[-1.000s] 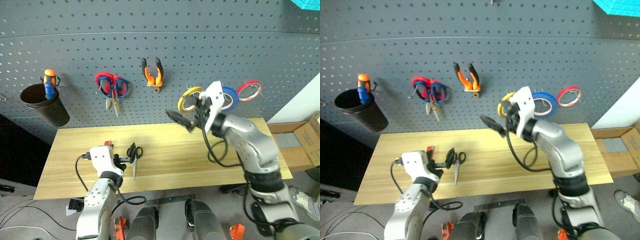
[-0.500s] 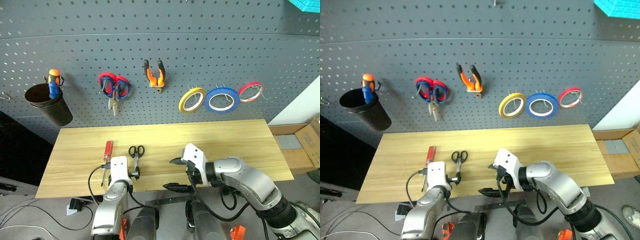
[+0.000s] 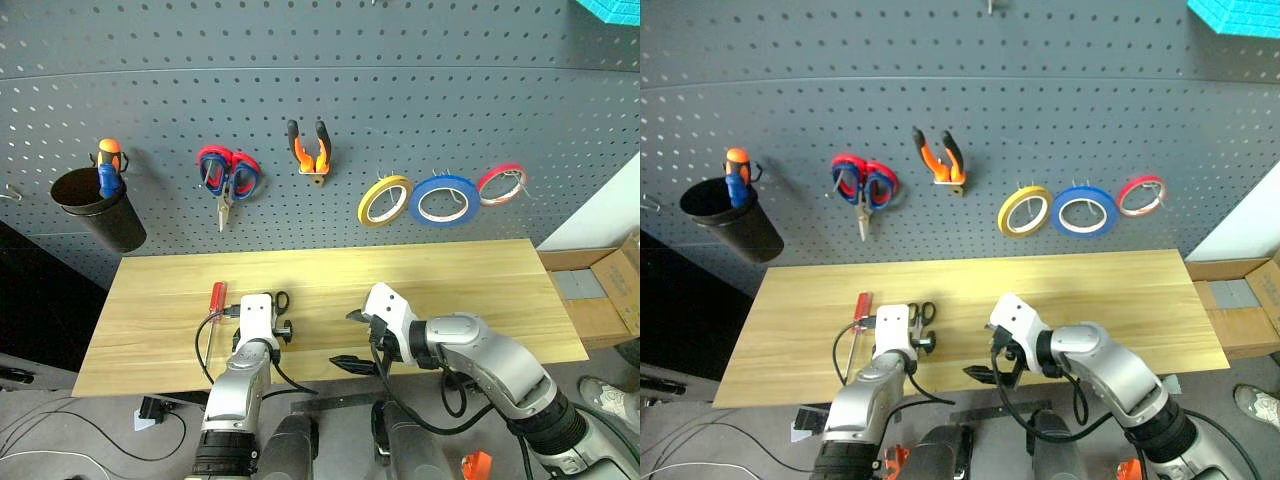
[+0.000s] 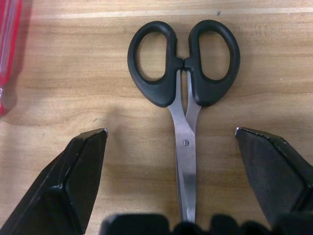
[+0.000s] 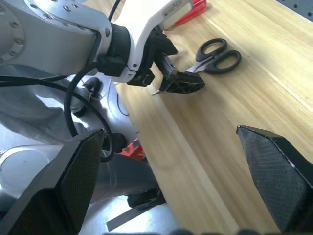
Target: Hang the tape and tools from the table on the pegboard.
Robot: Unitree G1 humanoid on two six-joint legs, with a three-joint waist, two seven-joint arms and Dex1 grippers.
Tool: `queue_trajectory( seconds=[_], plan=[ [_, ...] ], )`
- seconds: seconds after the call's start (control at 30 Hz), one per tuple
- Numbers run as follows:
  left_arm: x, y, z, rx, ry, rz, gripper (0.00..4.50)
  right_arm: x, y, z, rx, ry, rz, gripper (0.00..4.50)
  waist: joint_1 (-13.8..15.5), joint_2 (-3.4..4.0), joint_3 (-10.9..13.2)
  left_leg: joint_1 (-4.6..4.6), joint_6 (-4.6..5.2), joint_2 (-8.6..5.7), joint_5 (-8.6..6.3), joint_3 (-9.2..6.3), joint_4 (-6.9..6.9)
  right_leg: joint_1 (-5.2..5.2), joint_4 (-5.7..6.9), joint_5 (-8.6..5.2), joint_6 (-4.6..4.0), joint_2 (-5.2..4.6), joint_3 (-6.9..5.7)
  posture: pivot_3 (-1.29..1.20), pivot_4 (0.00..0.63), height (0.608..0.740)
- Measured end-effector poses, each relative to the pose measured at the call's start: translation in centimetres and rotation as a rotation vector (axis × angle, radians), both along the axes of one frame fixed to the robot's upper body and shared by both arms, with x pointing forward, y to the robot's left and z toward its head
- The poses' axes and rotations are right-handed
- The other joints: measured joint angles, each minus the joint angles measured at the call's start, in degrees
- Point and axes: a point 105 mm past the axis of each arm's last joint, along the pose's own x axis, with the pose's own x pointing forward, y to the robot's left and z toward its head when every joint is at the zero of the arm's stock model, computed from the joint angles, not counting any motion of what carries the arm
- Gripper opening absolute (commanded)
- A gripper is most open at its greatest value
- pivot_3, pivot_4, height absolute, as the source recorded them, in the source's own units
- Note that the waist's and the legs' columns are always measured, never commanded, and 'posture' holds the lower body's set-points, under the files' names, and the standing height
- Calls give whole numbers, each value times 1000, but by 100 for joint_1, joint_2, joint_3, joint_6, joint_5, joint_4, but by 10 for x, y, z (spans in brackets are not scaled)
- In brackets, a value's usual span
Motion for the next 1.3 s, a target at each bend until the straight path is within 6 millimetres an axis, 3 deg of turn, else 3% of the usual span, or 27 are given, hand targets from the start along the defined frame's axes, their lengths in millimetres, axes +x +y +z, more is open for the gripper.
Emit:
queue_trajectory(
  seconds=[0.07, 0.4, 0.67, 0.8, 0.9, 1.0, 1.3],
  plan=[
    [0, -1, -1, 2, 20, 2, 3609, 1, 0, 1, -10, -10, 2, 4500, -2, 0, 0, 0, 0, 0, 0, 1, 0, 1, -1, 0, 1, 0, 1, -91, 269, 740],
    [-2, 8, -2, 26, 52, 46, 185, 16, 0, 13, -24, -75, -7, 4500, -30, 5, -3, 23, -1, 3, -1, 5, -9, 11, 0, -2, 3, 1, 6, -70, 245, 740],
    [-14, 38, 4, 149, -25, 24, 185, 31, 3, 20, 0, -127, -7, 4500, 10, 9, -7, 14, -5, 2, -1, 1, -10, 2, -1, 1, -2, -1, 4, -24, 200, 740],
    [-9, 23, 49, 223, -321, -104, 185, 21, 15, 37, 114, -114, 93, 4500, 59, 8, -8, -22, -10, 2, -1, -8, -8, -18, -16, 18, -30, -4, 3, -15, 197, 740],
    [-12, 6, 89, 219, -564, -169, 185, 9, 29, 71, 259, -153, 196, 4500, 95, 14, -13, -35, -12, 5, -3, -17, -12, -17, -46, 24, -32, -3, 3, -9, 194, 740],
    [-23, -5, 117, 224, -764, -211, 185, 14, 34, 99, 321, -230, 208, 4500, 114, 14, -19, -42, -11, 8, -4, -24, -16, -17, -60, 28, -35, -1, -2, -2, 190, 740],
    [-27, -17, 165, 314, -1040, -257, 185, 24, 42, 114, 361, -297, 198, 4500, 203, 17, -41, -47, -9, 5, -2, -20, -12, -17, -65, 37, -30, 9, -16, 14, 165, 740]
  ],
)
